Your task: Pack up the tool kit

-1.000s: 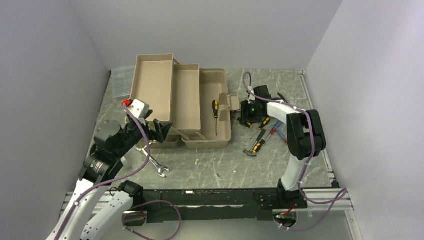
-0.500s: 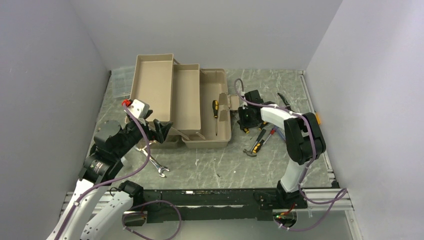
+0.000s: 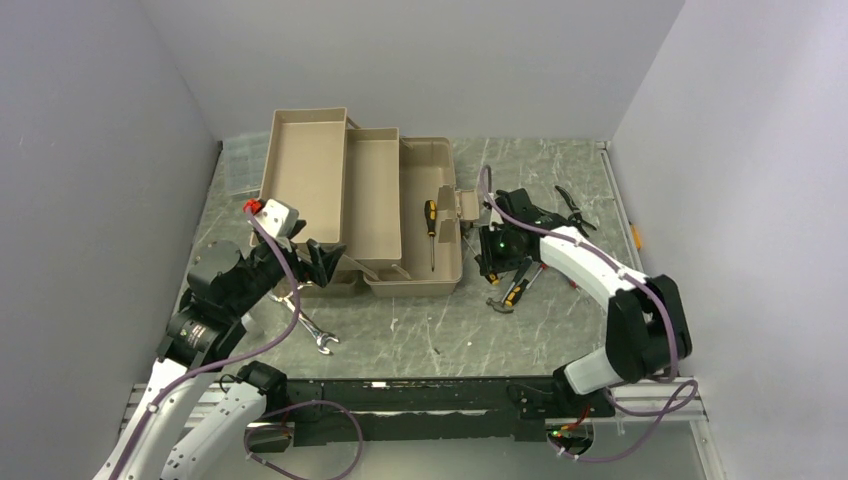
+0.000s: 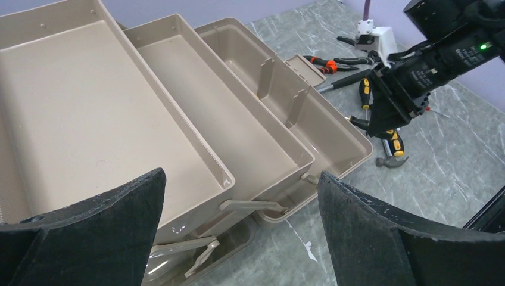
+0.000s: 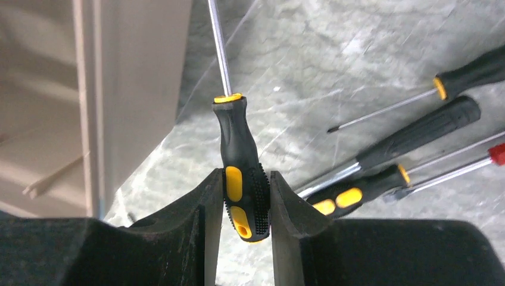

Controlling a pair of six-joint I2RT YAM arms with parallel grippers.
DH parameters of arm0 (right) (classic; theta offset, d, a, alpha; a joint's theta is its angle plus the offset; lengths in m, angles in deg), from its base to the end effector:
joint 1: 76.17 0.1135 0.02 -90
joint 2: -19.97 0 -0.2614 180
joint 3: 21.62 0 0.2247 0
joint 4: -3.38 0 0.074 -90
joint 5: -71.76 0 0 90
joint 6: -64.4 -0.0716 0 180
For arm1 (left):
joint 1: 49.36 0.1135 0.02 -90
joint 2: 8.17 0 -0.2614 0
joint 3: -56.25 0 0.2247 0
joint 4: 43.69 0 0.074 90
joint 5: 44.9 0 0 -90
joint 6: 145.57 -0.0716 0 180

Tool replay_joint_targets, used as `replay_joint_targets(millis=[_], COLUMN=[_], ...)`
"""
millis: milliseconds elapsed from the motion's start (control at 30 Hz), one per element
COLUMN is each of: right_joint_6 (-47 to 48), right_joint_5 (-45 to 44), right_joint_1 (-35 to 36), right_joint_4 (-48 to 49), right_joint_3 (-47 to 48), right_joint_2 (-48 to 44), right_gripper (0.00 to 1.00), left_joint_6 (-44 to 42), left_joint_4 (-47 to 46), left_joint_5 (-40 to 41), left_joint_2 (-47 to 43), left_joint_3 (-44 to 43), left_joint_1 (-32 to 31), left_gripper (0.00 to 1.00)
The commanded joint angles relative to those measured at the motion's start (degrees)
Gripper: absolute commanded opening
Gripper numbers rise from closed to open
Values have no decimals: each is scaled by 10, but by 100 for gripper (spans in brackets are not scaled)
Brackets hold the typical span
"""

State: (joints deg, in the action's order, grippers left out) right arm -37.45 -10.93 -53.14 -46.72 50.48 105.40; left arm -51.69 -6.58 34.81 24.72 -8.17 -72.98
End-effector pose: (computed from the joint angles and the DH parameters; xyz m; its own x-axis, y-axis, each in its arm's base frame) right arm 0.2566 0.1190 0.1926 -0.8960 -0.1596 -0.4144 -0.2620 0.9434 0.2032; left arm 0.1193 -0.0661 0.3589 -0.1266 -0.0173 -0.9918 0.5498 0.8310 -0.0847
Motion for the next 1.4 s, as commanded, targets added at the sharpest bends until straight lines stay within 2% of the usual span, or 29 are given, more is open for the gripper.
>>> replay_joint_targets(millis=[0, 167, 300, 467, 700, 833, 1067, 1167, 1333, 1367], right_joint_6=[-50, -145, -165, -156, -213, -254, -298, -309, -317, -316], right_joint_5=[48, -86, -163, -88, 4, -12, -60, -65, -73, -72], right_joint_1=[-2, -2, -3, -2, 30, 72, 124, 126, 127, 127], right_joint_4=[-70, -128, -129, -50, 64, 114, 147, 170, 182, 183], right_joint_3=[9, 33, 84, 129, 173, 197, 246, 243, 249, 251], right_joint_2=[-52, -119, -152, -148, -46, 27, 149, 179, 216, 221], right_gripper=[0, 0, 0, 0, 0, 0, 1, 8, 13, 19], left_joint_6=[1, 1, 2, 2, 1, 1, 0, 0, -1, -1], left_joint_4=[-27, -27, -27, -26, -26, -26, -25, -24, -25, -25], left_joint_5=[-12, -12, -16, -14, -11, -11, -9, -7, -6, -6], left_joint_2=[-5, -7, -7, -8, -9, -9, -9, -11, -12, -11], left_joint_3=[-1, -2, -2, -1, -1, -1, -1, -1, 0, -1], left_joint_1=[-1, -1, -1, -1, -1, -1, -1, -1, -1, -1], left_gripper=[100, 99, 99, 99, 99, 99, 99, 99, 99, 99])
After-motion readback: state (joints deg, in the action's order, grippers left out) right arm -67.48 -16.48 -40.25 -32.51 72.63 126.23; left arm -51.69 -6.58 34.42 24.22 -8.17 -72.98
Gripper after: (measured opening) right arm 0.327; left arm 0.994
